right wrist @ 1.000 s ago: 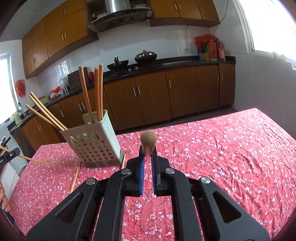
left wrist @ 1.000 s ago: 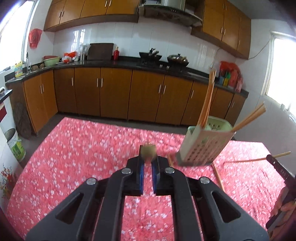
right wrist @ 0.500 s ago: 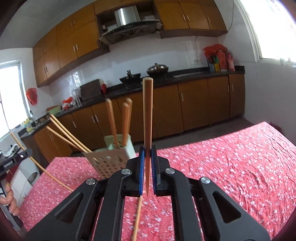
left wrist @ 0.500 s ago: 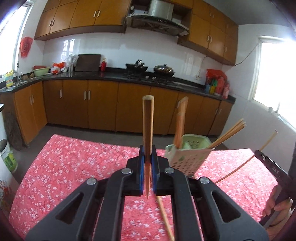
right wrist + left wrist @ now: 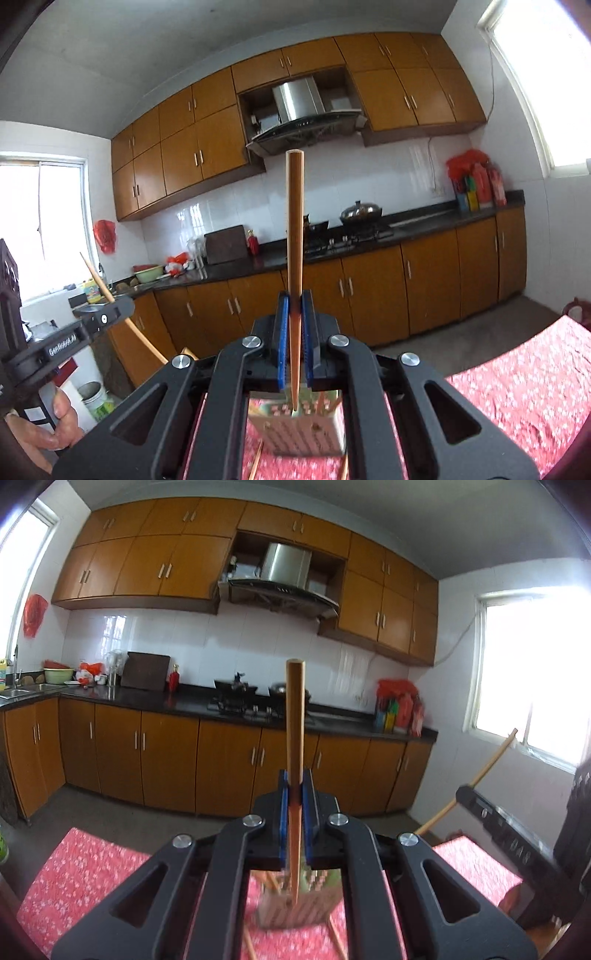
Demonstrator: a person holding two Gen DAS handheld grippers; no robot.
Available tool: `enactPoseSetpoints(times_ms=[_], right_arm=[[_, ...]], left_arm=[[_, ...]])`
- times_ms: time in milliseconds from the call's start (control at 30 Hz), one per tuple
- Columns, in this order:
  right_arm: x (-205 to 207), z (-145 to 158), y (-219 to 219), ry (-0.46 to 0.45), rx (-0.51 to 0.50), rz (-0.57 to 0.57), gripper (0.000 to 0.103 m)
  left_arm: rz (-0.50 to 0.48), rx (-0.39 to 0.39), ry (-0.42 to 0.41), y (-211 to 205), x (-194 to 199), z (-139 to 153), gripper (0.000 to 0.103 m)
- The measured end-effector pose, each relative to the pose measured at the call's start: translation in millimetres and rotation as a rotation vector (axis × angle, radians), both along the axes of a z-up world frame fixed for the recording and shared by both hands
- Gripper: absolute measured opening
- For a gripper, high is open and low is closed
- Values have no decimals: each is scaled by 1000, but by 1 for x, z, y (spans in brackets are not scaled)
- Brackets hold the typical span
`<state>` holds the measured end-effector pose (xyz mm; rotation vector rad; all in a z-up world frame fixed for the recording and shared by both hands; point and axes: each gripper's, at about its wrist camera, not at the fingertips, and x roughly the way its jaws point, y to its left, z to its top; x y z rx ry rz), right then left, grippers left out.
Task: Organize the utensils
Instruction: 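Lift both held chopsticks and carry them over the beige holder, then lower both chopsticks into the beige holder and open both tools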
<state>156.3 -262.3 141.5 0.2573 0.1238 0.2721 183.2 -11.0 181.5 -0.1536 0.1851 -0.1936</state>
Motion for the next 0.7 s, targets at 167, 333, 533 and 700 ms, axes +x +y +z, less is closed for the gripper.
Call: enactPoseSetpoints(times_ms=[167,333,533,700], right_arm=[[29,-11,6,30,-3,-7,8],[53,-36,12,102,-28,-12,8],[60,-53,12,155,-33,12,8],[55,-51,12,160,-35,14,29]], left_arm=[[41,-13,-4,-5,32,-3,8],[54,-30,21,-6,64,-31,8],[31,-24,93,-9,87,-60,8],[28,-23,116,-6,87,-66,23]])
